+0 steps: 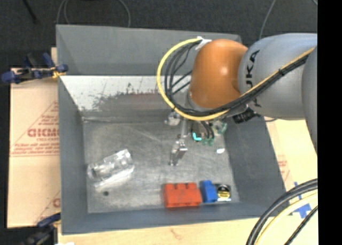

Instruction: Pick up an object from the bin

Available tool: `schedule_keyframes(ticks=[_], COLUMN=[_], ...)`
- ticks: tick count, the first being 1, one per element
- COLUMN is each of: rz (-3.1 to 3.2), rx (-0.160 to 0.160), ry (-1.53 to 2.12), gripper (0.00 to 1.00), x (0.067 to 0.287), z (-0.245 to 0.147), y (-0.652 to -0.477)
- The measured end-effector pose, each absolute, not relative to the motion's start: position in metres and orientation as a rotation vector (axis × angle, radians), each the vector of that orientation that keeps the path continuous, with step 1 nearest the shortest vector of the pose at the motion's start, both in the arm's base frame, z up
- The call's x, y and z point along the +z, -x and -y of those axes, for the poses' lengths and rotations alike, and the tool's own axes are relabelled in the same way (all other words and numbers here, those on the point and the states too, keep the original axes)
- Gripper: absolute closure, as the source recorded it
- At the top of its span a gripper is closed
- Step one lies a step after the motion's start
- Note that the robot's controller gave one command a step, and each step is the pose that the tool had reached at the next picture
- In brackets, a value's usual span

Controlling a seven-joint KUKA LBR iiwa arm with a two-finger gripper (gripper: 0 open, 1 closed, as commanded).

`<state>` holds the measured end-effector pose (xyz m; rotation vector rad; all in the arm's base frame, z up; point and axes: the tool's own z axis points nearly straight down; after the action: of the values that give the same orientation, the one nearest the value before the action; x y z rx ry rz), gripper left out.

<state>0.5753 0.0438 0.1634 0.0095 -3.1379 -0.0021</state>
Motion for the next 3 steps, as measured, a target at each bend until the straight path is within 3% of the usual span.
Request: schedule_keyframes(ticks=[1,2,3], rz=[3.121,3.064,3.068], rx=[0.0,0.002,0.007], ry=[-0.363,-0.712,-0.807], gripper=[0.0,0.0,0.0], x=[0.182,0.109,0.077], z=[-0.055,-0.01,0.016], y=[-0.508,-0.475,-0.485])
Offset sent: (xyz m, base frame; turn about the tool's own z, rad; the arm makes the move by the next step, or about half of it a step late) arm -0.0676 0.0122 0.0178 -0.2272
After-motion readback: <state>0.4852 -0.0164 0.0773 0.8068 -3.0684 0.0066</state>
